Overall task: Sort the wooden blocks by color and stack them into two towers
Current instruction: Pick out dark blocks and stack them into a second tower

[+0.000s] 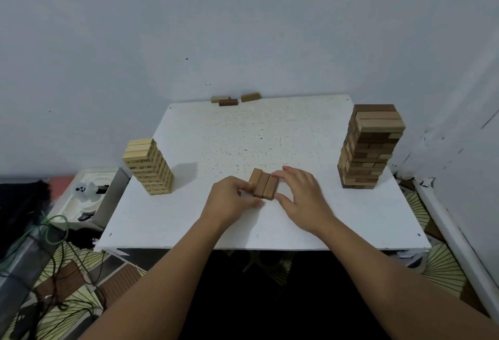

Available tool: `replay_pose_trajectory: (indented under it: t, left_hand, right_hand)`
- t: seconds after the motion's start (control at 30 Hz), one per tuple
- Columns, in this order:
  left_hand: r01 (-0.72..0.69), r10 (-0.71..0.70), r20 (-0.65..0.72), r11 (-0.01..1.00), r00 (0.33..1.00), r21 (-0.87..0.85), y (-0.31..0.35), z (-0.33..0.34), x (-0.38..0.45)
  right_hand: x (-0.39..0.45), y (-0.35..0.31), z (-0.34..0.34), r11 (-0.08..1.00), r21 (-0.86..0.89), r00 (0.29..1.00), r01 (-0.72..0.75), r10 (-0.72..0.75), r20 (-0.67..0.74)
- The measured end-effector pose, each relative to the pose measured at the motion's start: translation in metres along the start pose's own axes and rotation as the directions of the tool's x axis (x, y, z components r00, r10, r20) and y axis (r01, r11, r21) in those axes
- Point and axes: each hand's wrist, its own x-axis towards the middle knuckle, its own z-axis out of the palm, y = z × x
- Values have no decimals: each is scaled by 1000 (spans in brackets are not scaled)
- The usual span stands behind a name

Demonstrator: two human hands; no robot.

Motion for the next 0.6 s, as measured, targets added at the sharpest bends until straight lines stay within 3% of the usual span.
replay_pose_trajectory:
  t: [0.23,0.43,0.6]
  left_hand:
    - [-50,58,-58,991,997,125,6,15,3]
    - [-77,95,-86,978,992,194,8,22,5]
    - [-122,129,-29,976,991,181,4,18,10]
  right_hand:
    - [0,0,-1,992,70,994,-104,102,33]
    - [1,-1,-2,990,85,993,-113,111,30]
    - [0,-1,-3,997,26,997,-76,75,27]
